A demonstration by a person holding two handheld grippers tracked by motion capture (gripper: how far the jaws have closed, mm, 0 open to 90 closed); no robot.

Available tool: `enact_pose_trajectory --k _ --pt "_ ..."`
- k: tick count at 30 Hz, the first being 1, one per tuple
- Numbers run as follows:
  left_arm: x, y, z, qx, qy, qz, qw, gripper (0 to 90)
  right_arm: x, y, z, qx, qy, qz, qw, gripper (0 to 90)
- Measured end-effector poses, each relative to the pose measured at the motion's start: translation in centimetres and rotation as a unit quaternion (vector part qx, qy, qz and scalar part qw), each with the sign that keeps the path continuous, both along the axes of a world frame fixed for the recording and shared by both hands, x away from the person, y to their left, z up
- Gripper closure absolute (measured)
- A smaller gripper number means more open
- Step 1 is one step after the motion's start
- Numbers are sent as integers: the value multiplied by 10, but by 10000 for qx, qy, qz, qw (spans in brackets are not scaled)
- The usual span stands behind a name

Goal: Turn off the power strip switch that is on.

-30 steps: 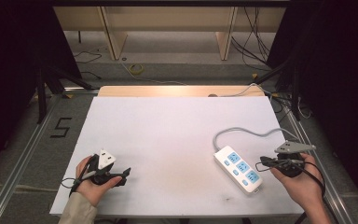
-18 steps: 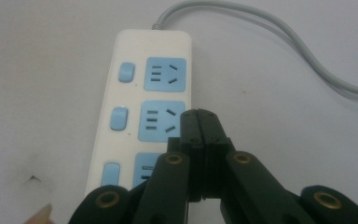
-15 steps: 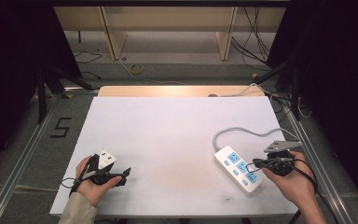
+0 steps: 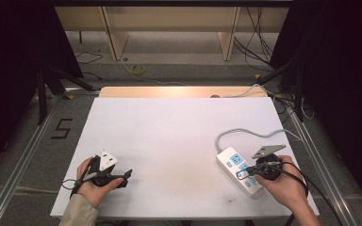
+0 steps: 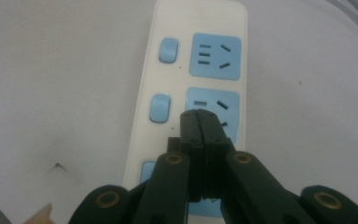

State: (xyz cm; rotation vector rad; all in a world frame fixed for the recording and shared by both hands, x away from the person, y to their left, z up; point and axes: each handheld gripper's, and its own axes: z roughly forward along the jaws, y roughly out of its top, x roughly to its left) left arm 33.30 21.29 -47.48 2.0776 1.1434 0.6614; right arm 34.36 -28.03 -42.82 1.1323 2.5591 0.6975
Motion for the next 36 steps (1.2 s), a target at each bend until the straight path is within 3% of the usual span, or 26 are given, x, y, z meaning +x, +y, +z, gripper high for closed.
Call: enact_pose_trajectory --k 36 --pt "0 0 -1 63 4 12 10000 149 1 7 3 -293 517 4 9982 900"
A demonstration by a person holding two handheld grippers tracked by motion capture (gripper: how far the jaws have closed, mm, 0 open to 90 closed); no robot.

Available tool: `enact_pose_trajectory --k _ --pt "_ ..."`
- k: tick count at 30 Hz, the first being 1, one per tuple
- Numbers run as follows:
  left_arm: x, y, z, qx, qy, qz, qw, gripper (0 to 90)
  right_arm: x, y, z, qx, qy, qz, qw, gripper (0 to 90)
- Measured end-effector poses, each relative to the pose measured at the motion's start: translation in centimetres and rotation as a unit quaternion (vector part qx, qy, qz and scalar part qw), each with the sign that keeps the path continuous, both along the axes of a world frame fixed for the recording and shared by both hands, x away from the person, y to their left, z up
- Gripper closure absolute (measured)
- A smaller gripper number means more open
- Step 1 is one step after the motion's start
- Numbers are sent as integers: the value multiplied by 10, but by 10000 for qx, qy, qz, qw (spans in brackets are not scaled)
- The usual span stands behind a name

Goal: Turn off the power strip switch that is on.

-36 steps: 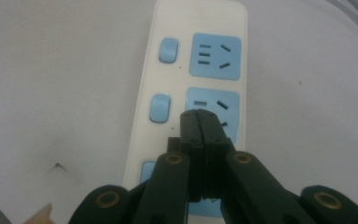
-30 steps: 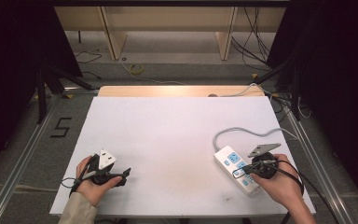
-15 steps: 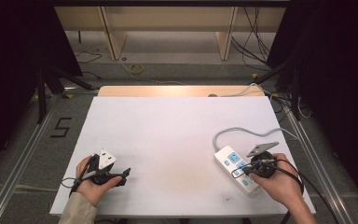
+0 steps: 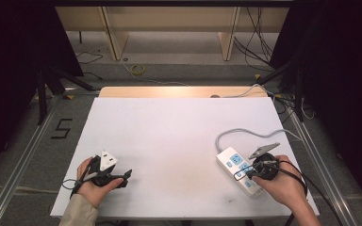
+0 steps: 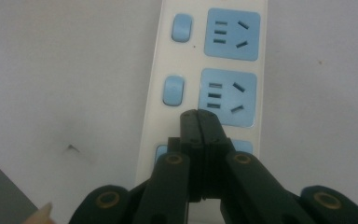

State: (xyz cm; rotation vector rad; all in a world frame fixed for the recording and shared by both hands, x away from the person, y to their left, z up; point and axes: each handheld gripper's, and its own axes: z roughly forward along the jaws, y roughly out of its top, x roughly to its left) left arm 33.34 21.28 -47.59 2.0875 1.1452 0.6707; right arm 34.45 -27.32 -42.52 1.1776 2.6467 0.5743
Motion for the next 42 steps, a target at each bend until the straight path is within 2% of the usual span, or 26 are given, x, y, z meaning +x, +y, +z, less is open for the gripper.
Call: enact_pose_trajectory --k 42 --pt "0 0 0 28 -9 12 10000 149 0 10 0 -272 380 50 9989 900"
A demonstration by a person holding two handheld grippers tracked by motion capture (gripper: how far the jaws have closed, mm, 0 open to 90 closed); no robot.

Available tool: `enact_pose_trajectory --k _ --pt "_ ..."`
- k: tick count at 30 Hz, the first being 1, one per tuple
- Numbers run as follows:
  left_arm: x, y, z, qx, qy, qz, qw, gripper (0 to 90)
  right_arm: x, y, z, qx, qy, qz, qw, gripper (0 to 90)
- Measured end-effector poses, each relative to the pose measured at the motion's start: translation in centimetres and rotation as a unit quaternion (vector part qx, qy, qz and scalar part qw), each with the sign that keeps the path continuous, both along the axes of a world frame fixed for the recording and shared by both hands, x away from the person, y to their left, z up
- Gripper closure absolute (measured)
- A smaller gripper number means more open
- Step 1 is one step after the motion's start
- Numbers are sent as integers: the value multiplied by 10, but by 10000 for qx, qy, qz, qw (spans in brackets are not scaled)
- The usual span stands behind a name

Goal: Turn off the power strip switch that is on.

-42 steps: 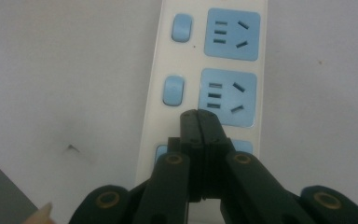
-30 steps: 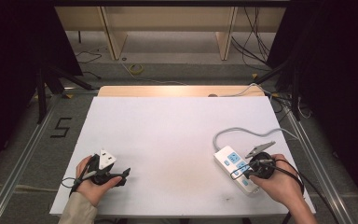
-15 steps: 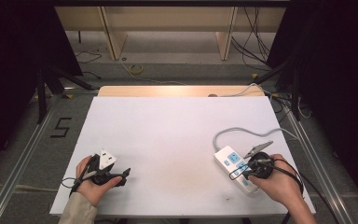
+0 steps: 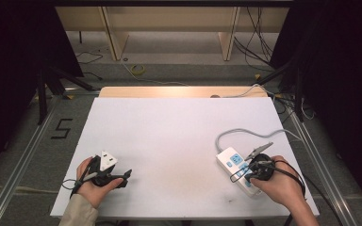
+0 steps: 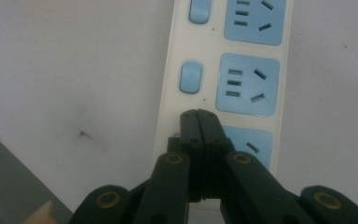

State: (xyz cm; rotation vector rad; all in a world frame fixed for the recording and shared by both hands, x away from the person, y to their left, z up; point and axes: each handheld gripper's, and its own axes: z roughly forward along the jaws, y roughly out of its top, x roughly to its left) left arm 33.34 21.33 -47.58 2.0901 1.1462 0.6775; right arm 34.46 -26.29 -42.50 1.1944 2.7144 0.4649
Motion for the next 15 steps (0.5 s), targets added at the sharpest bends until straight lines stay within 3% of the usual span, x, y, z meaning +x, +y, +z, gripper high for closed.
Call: enact_pose_trajectory --k 15 --pt "0 0 0 13 5 -6 10000 148 -1 3 -1 -97 105 54 9999 900"
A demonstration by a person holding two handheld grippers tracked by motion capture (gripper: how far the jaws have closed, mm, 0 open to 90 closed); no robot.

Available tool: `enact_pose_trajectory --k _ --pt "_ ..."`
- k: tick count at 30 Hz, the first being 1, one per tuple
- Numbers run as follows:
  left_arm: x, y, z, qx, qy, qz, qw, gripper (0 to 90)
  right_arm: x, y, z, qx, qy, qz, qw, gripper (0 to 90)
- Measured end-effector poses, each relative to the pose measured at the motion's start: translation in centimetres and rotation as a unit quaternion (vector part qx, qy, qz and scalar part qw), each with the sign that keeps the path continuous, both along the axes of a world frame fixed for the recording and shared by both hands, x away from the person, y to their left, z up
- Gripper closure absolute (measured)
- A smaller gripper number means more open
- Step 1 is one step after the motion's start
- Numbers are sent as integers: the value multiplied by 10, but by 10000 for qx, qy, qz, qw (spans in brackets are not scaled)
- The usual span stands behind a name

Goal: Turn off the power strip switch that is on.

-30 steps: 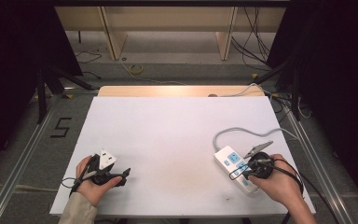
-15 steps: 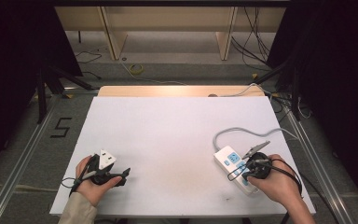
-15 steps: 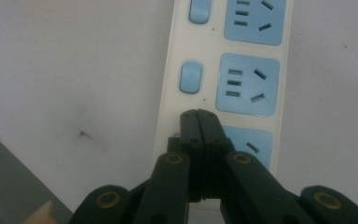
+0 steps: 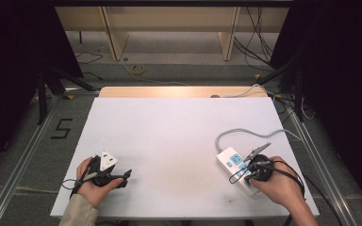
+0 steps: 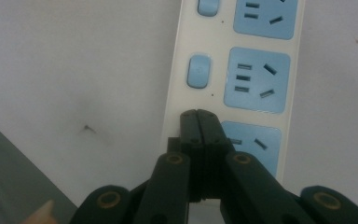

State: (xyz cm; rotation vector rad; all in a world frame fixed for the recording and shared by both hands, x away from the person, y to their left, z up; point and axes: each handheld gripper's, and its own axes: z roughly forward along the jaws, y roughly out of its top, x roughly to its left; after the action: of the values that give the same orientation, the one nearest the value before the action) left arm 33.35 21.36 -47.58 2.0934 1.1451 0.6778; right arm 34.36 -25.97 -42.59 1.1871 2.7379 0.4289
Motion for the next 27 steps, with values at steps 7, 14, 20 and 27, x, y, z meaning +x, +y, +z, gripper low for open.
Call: enact_pose_trajectory --k 7,14,20,27 --pt "0 0 0 3 -1 -1 10000 148 0 1 0 -31 40 34 10000 900" --pt "0 0 0 5 -1 -2 10000 148 -1 2 0 -59 60 34 10000 900" --pt "0 0 0 7 -4 0 10000 149 -1 2 0 -95 90 55 9999 900" --pt "0 0 0 -11 -13 5 10000 148 -2 4 0 -126 110 48 9998 900"
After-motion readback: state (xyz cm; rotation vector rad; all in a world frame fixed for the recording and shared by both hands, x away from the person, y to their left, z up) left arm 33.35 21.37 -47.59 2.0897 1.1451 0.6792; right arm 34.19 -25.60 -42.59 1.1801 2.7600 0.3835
